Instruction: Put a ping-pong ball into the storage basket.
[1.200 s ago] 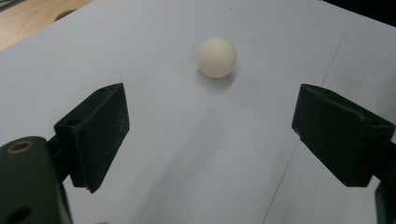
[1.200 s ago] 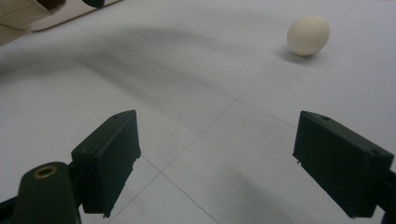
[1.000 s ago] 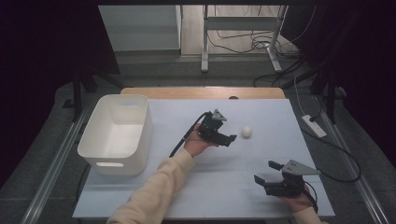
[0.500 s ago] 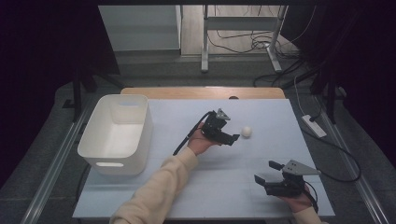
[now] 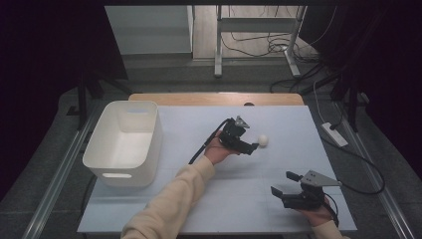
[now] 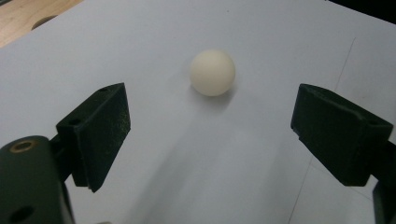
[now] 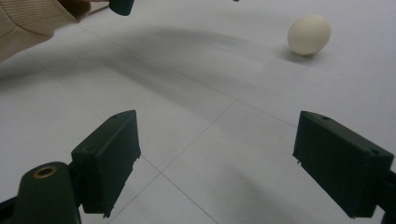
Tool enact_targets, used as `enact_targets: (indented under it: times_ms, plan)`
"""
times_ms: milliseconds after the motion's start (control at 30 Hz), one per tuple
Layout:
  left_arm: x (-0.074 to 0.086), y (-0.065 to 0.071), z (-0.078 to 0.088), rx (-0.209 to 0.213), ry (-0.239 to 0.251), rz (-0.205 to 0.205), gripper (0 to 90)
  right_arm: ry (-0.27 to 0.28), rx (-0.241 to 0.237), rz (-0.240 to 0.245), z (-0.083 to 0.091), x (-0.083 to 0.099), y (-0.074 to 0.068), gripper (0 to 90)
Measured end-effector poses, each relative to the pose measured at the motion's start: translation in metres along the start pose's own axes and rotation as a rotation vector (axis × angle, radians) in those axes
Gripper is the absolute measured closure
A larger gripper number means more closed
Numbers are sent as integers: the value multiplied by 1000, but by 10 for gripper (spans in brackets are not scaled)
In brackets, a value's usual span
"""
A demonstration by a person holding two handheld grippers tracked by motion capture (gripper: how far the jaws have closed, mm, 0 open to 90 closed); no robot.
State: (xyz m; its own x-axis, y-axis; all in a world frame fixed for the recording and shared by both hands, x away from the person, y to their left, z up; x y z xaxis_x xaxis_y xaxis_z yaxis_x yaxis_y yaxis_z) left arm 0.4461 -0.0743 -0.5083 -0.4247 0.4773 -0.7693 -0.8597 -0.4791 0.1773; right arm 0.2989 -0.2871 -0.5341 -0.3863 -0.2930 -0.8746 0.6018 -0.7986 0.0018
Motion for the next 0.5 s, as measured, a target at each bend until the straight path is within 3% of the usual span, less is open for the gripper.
enact_targets:
  times_ms: [500]
  plan:
    - [-4,2,-11,6,-3,2,129,4,2,-2,1,0,1,144]
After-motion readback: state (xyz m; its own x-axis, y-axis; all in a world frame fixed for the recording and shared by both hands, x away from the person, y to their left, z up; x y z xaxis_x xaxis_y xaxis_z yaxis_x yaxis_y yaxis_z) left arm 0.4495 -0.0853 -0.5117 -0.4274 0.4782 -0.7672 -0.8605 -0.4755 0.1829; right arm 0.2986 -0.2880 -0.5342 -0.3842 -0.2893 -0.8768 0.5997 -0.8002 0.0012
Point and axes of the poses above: each handheld gripper's, and its own axes: z roughly backward along the jaws, x roughly out of its underside, y roughly to its right, the point moved 4 cm from there along -z, roughly forward along the jaws, and after that the axes turned 9 degrees about x, right-handed, at the moved point
